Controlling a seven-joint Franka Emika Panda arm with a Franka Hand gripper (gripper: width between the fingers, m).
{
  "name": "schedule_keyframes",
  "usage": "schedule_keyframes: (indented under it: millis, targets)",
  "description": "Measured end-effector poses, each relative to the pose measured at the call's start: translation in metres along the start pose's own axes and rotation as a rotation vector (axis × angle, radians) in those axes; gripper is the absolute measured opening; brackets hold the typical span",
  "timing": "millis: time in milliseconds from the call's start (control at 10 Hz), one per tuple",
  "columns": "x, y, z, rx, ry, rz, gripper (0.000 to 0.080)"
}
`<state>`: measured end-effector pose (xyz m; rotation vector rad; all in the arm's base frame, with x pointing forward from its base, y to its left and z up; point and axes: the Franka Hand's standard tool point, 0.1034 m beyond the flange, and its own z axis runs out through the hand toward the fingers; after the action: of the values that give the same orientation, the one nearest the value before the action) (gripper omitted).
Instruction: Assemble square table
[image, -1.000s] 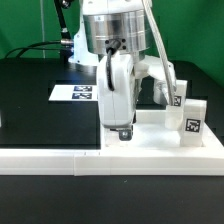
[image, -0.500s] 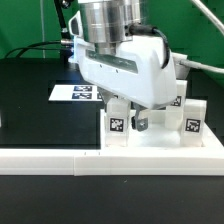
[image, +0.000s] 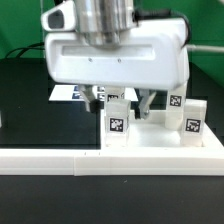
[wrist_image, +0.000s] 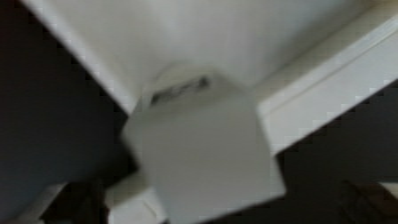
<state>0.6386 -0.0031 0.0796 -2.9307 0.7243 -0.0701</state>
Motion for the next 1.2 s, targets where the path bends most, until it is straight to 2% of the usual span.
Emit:
schedule_keyframes:
  millis: [100,200,300,400,500,600,700,1000,1200]
  targets:
    - [-0.005,-0.001,0.005,-0.012,0.001,-0.147,0.0649]
    - [-0.004,0.000,0.006,-0.011,0.025,-0.189,0.0649]
    - [-0.004,0.000,0.007,-0.010,0.024,-0.125,0.0649]
    - [-0.004,0.001,0.007,-0.010,0.024,-0.110,0.0516]
    - [-0.004,0.001,0.007,-0.010,0.023,-0.075,0.0516]
    - [-0.004,0.001,0.008,-0.009,0.023,-0.005,0.0377]
    - [-0.003,0.003,0.008,-0.011,0.025,0.077,0.0294]
    - [-0.002,0.007,0.008,-0.013,0.027,0.325,0.0294]
    - [-0.004,0.009,0.008,-0.026,0.021,0.632,0.0294]
